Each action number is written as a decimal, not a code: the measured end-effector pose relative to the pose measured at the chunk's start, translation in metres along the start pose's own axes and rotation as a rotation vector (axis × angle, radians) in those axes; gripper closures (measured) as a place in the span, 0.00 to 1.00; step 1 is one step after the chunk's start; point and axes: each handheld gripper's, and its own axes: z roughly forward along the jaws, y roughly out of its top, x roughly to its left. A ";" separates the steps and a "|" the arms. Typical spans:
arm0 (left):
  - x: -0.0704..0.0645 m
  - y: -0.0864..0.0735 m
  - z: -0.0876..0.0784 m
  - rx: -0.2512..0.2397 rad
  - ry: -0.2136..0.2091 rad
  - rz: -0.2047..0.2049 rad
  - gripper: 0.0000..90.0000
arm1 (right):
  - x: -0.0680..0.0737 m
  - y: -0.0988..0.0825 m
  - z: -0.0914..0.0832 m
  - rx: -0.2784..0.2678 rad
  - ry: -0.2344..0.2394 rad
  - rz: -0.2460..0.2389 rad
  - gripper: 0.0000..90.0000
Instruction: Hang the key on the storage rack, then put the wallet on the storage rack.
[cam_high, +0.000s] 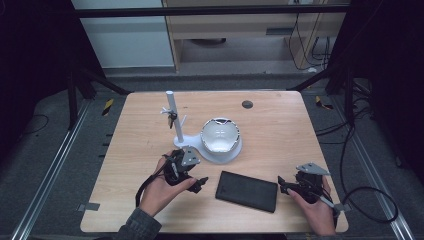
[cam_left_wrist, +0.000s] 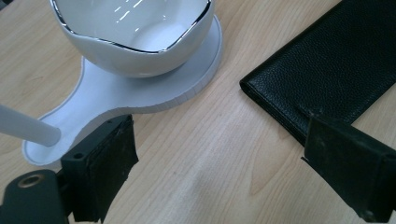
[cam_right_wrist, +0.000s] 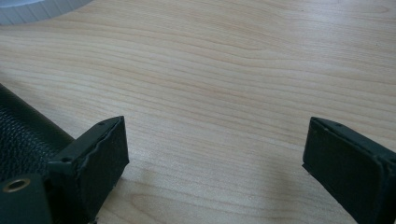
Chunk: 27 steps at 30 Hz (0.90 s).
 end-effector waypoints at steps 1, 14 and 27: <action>-0.001 -0.001 0.001 -0.009 -0.004 -0.009 0.10 | 0.000 0.000 -0.001 0.001 0.001 0.000 0.07; -0.009 -0.018 0.013 -0.088 -0.051 -0.029 0.12 | 0.004 -0.002 -0.018 -0.037 0.001 -0.020 0.06; -0.025 -0.038 0.024 0.034 -0.121 -0.016 0.42 | 0.013 -0.004 -0.031 -0.051 0.071 -0.093 0.30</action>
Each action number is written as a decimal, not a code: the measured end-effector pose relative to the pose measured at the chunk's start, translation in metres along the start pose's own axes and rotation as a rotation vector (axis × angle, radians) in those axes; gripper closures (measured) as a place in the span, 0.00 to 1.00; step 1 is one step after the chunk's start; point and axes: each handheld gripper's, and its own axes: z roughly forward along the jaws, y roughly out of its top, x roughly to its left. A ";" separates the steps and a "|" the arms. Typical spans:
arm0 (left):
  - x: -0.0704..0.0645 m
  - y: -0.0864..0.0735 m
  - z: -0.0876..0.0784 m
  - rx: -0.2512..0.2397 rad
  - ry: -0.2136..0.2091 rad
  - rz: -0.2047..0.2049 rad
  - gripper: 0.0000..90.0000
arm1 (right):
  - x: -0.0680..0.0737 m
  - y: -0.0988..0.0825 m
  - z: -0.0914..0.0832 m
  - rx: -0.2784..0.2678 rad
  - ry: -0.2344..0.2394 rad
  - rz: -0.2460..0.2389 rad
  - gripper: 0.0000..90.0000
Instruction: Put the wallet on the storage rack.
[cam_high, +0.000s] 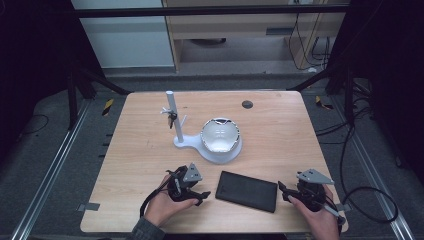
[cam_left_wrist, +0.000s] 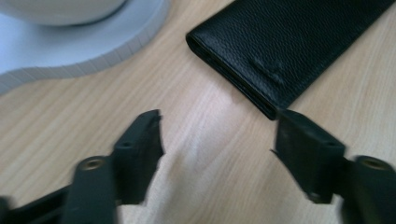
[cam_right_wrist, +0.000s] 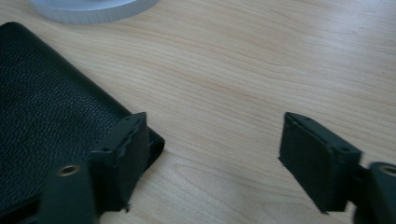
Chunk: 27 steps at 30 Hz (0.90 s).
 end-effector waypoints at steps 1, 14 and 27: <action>-0.001 -0.001 0.000 0.005 -0.004 0.007 0.53 | 0.000 0.000 -0.001 0.001 -0.001 -0.005 0.33; -0.008 -0.002 0.005 0.049 -0.043 0.005 1.00 | -0.001 0.000 -0.003 -0.020 -0.007 -0.032 0.51; -0.017 0.001 0.019 0.074 -0.059 0.043 1.00 | 0.001 0.000 -0.002 -0.017 -0.002 -0.041 0.49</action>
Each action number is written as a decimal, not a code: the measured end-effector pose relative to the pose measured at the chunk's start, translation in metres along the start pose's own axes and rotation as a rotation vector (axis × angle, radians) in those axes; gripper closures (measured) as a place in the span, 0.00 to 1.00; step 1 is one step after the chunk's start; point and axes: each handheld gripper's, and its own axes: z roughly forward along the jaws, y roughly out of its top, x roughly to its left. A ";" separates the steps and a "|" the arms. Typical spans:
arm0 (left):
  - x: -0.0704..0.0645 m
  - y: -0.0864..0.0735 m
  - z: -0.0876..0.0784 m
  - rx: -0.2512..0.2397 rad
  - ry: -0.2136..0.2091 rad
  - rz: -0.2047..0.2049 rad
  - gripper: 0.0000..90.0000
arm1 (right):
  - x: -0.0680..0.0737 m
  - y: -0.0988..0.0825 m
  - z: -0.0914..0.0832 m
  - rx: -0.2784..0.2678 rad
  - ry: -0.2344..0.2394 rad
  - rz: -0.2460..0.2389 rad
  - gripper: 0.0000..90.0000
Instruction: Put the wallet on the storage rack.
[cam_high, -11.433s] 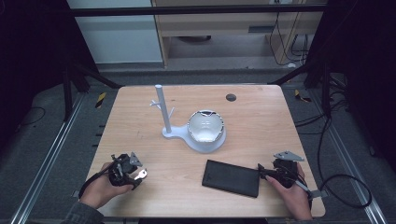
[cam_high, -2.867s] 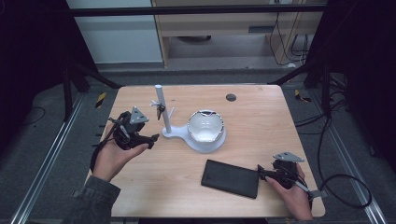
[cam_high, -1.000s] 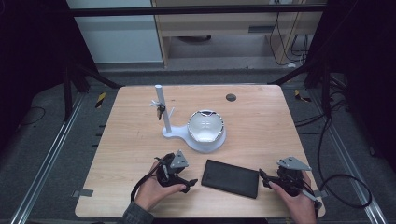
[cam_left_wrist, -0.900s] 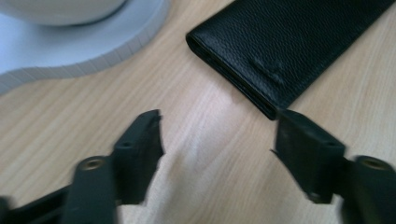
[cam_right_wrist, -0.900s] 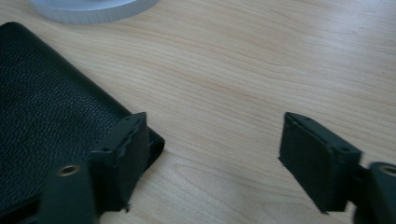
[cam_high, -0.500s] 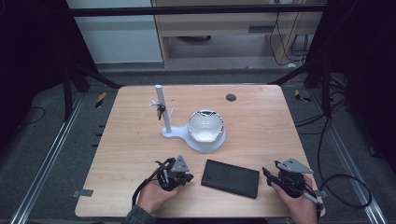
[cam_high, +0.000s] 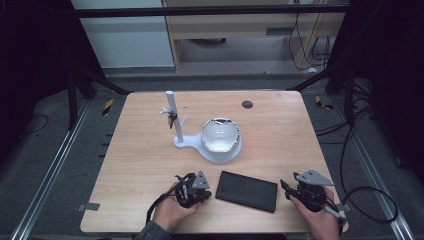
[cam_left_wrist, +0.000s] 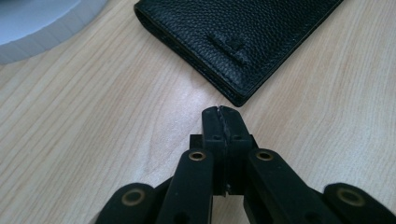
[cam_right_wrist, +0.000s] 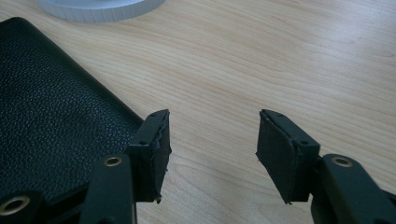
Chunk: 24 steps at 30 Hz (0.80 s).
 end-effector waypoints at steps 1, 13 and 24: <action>0.000 0.000 0.001 0.003 -0.003 0.001 1.00 | 0.000 0.000 0.000 0.003 -0.001 0.000 0.49; -0.004 0.003 0.006 0.003 -0.020 0.012 1.00 | 0.002 0.001 -0.001 -0.005 0.000 -0.015 0.49; -0.004 0.003 0.006 -0.016 -0.036 -0.001 1.00 | 0.015 0.006 0.000 -0.018 0.051 -0.042 0.45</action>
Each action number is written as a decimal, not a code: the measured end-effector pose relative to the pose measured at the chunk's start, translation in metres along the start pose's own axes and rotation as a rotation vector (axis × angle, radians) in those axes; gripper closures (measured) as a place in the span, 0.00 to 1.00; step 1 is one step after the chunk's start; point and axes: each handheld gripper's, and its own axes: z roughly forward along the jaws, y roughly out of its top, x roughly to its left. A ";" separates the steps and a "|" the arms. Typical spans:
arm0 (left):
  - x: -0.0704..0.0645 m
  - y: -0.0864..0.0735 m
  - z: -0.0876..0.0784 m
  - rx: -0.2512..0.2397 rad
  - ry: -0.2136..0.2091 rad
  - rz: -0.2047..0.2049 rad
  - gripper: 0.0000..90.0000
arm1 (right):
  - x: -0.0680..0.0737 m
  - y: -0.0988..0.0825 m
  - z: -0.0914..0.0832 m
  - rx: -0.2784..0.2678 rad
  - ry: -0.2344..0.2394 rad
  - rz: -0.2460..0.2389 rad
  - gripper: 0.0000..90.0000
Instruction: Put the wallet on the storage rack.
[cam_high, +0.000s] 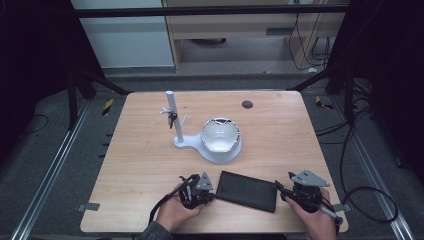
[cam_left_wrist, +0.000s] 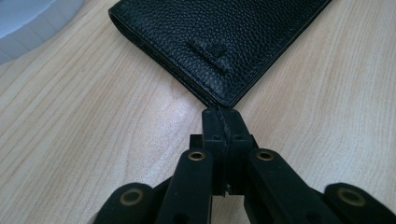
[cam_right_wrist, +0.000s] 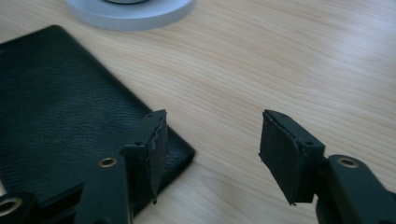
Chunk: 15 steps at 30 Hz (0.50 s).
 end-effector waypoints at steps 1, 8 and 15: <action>0.000 0.000 -0.001 -0.004 0.003 -0.002 0.99 | 0.003 0.001 0.001 -0.003 0.016 -0.016 0.44; 0.003 0.003 -0.010 -0.076 -0.006 -0.032 0.98 | 0.040 0.016 0.007 0.000 0.158 -0.075 0.27; 0.005 0.012 -0.011 -0.116 -0.016 -0.053 0.96 | 0.076 0.026 0.018 0.043 0.238 -0.168 0.17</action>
